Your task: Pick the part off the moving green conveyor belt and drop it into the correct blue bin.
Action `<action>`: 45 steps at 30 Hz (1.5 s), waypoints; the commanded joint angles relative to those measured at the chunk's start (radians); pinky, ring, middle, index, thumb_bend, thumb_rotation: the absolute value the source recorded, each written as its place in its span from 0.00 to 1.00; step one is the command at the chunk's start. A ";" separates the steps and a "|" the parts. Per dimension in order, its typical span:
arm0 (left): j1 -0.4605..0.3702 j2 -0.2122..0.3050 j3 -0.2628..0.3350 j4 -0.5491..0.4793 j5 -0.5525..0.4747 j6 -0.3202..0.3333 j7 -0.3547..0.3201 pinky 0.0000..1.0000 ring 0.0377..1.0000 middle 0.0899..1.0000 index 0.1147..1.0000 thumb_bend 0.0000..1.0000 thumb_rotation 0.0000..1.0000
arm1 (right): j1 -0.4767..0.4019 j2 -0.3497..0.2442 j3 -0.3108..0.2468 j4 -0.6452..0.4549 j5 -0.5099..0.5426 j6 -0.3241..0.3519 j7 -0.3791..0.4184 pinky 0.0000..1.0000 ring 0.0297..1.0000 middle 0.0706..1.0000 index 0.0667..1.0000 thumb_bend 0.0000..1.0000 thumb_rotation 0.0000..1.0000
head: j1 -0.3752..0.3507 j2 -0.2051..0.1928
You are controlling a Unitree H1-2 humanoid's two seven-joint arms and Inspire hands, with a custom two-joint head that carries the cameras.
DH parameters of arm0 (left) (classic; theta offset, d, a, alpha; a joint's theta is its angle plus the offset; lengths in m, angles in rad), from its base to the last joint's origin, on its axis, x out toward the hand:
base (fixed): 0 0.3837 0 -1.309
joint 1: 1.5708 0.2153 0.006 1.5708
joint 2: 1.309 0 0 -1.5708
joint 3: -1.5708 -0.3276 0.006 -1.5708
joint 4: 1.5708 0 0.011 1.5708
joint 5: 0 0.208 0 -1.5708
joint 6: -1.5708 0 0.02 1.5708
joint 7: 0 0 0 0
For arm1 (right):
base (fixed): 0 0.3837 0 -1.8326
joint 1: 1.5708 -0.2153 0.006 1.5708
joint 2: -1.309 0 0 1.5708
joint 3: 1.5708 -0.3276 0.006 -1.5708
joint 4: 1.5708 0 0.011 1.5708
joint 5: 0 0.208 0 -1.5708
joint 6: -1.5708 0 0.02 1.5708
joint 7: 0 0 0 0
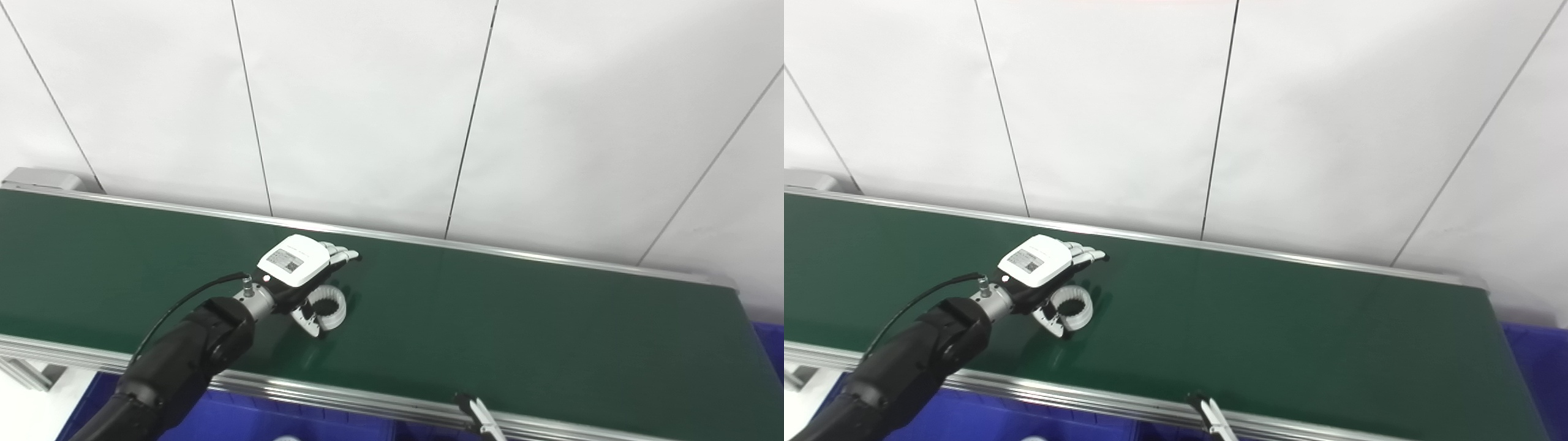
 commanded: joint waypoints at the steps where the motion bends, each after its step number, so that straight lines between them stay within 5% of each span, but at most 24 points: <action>1: -0.032 0.002 -0.022 0.031 0.023 0.030 0.032 0.73 0.83 0.87 0.87 1.00 0.19 | 0.001 0.005 -0.008 -0.037 0.021 -0.032 0.002 0.87 0.95 0.98 0.95 0.33 0.83 | 0.002 0.002; 7: -0.055 -0.016 -0.094 0.085 0.024 0.091 -0.044 0.60 0.73 0.83 0.83 0.94 0.11 | 0.000 0.011 -0.017 -0.051 0.027 -0.018 0.010 0.89 0.95 0.97 0.95 0.33 0.83 | -0.003 0.005; 12: -0.058 -0.028 -0.111 0.078 -0.031 0.088 -0.077 0.40 0.49 0.54 0.56 0.88 0.00 | 0.001 0.016 -0.023 -0.058 0.026 -0.012 0.014 0.88 0.95 0.97 0.94 0.34 0.83 | -0.003 0.007; 13: -0.057 -0.030 -0.111 0.071 -0.046 0.088 -0.088 0.34 0.43 0.48 0.50 0.69 0.00 | 0.001 0.018 -0.025 -0.056 0.028 -0.015 0.013 0.88 0.95 0.97 0.94 0.34 0.83 | -0.003 0.007; 14: -0.056 -0.032 -0.109 0.064 -0.061 0.088 -0.098 0.29 0.38 0.45 0.44 0.61 0.00 | 0.001 0.019 -0.027 -0.055 0.028 -0.017 0.012 0.88 0.95 0.97 0.94 0.34 0.83 | -0.003 0.007; 21: -0.062 -0.019 -0.103 0.018 -0.131 0.061 -0.109 0.16 0.21 0.42 0.31 0.55 0.00 | -0.006 0.027 -0.042 -0.058 0.026 -0.015 0.014 0.89 0.95 0.97 0.93 0.33 0.83 | -0.005 0.009; 37: -0.068 -0.016 -0.061 -0.065 -0.259 0.029 -0.148 0.18 0.22 0.42 0.23 0.55 0.00 | -0.012 0.035 -0.049 -0.057 0.033 -0.015 0.021 0.89 0.95 0.96 0.93 0.34 0.82 | -0.006 0.011; 45: -0.030 0.011 0.006 -0.220 -0.319 0.047 -0.216 0.23 0.26 0.42 0.28 0.55 0.00 | -0.019 0.037 -0.049 -0.057 0.024 -0.009 0.025 0.89 0.94 0.96 0.93 0.34 0.82 | -0.001 0.009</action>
